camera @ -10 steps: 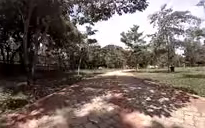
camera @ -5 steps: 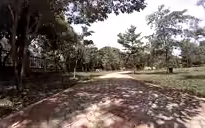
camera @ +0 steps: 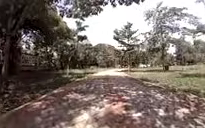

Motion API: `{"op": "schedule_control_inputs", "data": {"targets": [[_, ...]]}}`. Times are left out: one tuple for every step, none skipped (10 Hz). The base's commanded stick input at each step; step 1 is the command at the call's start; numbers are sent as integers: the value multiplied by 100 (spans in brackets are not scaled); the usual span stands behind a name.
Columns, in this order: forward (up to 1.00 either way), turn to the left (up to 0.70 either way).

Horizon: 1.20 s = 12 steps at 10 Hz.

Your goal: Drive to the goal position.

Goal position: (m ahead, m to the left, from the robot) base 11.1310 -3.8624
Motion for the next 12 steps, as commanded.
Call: {"op": "schedule_control_inputs", "data": {"targets": [[70, 0], [70, 0], [70, 0], [70, 0], [70, 0], [70, 0], [70, 0], [70, 0], [70, 0], [70, 0], [70, 0], [70, 0]]}}
